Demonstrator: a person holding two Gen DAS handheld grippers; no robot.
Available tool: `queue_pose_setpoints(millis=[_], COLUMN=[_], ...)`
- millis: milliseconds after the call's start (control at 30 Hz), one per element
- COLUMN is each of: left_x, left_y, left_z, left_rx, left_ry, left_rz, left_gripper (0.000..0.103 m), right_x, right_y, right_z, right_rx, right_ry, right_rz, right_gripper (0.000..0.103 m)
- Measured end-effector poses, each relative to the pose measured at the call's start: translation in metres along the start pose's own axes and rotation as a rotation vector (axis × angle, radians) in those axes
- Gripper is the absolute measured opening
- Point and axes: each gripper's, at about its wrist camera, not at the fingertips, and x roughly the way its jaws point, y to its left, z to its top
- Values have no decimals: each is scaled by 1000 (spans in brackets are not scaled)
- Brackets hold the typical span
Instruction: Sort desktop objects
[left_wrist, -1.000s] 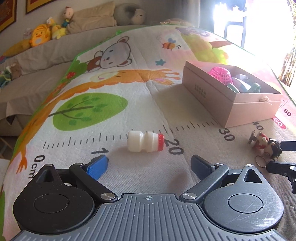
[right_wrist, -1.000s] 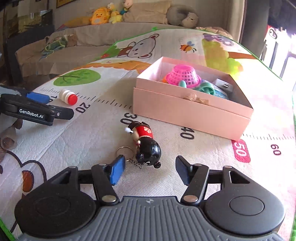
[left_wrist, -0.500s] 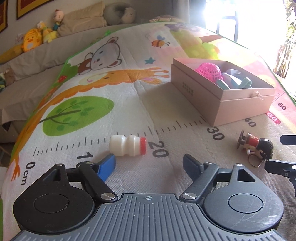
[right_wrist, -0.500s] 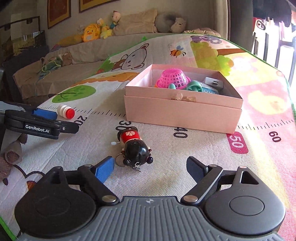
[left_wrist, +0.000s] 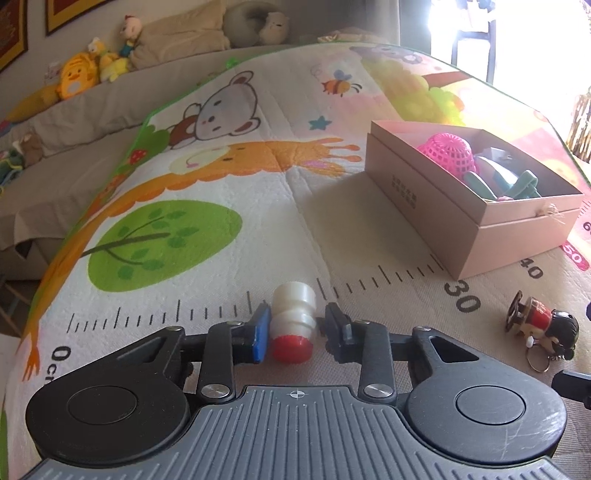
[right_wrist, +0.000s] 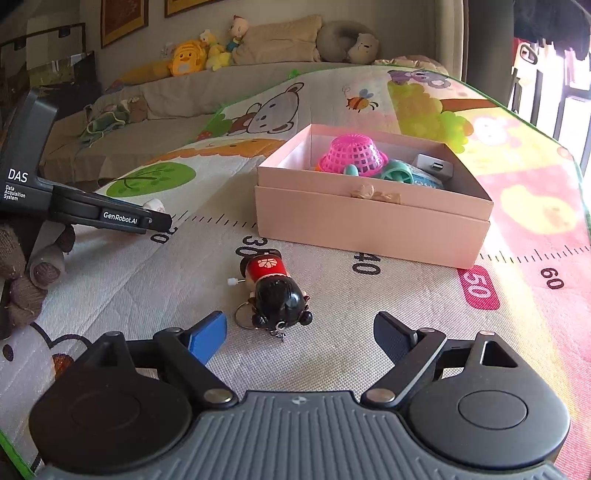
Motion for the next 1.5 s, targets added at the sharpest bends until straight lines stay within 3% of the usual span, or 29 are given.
queue_pose_setpoints(millis=[300, 433, 467, 533, 600, 667, 933, 1033, 1133, 1333, 1500], left_x=[-40, -39, -36, -32, -30, -31, -45, -53, -56, -39, -27], left_y=[-3, -3, -3, -3, -5, -7, -21, -27, -32, -30, -29], left_z=[-31, -31, -29, -27, -25, -25, -29, -30, -28, -20, -20], left_rx=[59, 58, 56, 53, 58, 61, 67, 87, 132, 140, 121], left_ry=[11, 2, 5, 11, 14, 19, 50, 38, 0, 17, 46], left_rz=[-153, -135, -126, -121, -124, -134, -308, -352, -307, -136, -74], left_gripper=[33, 43, 44, 46, 50, 54, 58, 66, 75, 77, 77], right_x=[-1, 7, 12, 20, 29, 33, 36, 36, 35, 32, 31], right_y=[14, 12, 12, 11, 9, 8, 7, 6, 4, 1, 2], right_z=[24, 33, 35, 36, 35, 34, 32, 31, 29, 23, 19], right_rx=[-136, -123, -117, -103, -85, -71, -61, -41, -23, -4, 4], right_ry=[-12, 5, 17, 50, 87, 102, 100, 95, 88, 71, 56], right_rz=[29, 58, 63, 69, 76, 78, 59, 48, 48, 47, 36], right_gripper=[87, 86, 84, 69, 60, 58, 59, 59, 61, 66, 73])
